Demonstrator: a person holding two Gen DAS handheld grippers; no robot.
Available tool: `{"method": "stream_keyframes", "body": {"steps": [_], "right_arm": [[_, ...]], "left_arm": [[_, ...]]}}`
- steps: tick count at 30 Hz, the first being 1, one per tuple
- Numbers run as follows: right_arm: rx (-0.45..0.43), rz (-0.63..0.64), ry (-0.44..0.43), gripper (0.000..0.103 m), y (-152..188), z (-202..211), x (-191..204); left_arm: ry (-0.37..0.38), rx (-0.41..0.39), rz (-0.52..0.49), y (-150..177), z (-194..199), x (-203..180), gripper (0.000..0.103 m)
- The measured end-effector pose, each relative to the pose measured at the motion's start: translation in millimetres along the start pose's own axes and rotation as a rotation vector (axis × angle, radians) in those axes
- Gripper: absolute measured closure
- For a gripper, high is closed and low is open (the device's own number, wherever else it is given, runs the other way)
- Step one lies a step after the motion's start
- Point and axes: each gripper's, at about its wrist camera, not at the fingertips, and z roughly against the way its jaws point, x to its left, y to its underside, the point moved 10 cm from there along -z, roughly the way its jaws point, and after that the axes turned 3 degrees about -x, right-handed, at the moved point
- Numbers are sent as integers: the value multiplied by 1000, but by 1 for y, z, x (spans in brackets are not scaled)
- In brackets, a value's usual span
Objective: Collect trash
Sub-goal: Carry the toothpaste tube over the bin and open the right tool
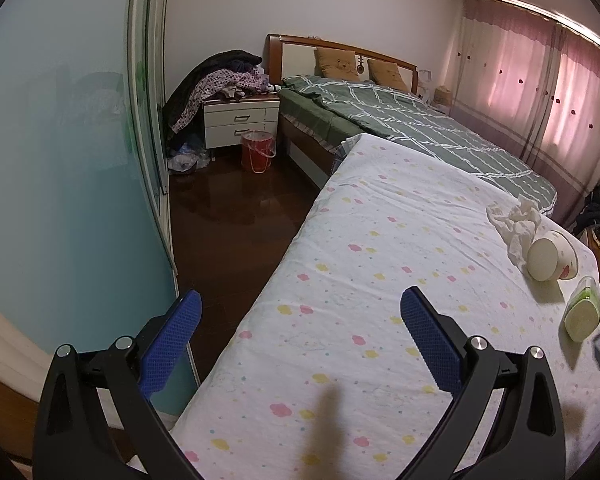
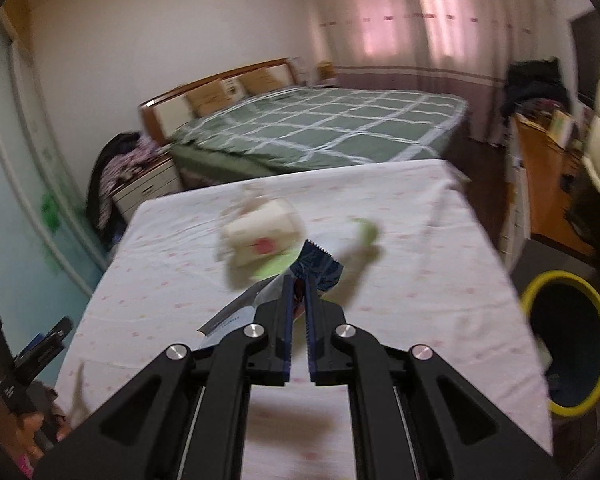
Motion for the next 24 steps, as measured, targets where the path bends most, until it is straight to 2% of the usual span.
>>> {"method": "stream_keyframes", "body": {"steps": [6,11,18,24], "right_arm": [[-60,-113,115,97,-12,29,-77],[-84,-203,255,97,-11,47,-151],[-52,-358,499,97,18,50,-265],[-65,-446,619,97,33,50,-315]], "left_arm": [[-8,-3,-16,0,0,-3,5],[5,-4,-37,2,2,-9,5],[55,40,-59,9,-4,-25,5],[128,36,-116,10,6,-63,5]]}}
